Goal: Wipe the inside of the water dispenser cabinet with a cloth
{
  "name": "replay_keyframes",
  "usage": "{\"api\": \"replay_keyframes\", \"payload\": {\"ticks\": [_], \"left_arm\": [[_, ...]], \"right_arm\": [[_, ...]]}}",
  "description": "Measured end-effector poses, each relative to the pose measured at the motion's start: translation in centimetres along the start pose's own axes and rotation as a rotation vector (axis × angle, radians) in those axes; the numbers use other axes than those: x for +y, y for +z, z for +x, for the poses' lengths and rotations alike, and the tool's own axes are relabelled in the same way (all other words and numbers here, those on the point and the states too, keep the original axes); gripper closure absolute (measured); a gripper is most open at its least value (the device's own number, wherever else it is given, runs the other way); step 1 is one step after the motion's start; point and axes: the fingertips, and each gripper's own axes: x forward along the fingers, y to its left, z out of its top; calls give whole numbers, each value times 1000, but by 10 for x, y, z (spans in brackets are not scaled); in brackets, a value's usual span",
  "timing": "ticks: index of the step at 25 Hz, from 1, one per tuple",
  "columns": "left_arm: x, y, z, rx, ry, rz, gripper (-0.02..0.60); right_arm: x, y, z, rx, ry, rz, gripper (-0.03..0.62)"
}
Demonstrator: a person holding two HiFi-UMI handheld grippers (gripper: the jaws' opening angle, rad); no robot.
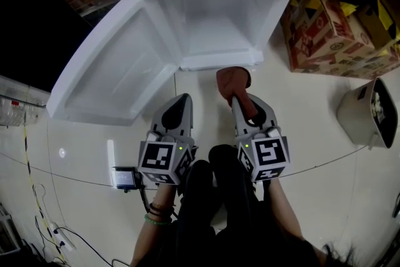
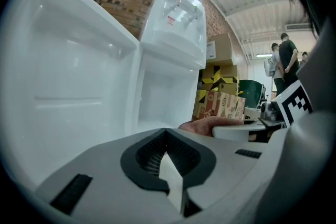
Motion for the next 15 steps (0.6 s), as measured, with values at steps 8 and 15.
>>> {"api": "replay_keyframes", "payload": {"ticks": [8,15], "left_arm": [[1,-4,-1,8,5,-9,598],[1,-4,-1,10,4,-14,598]], "right_arm": [[1,-4,1,13,2,-3,523],[2,-6,2,21,2,-1,523]]}}
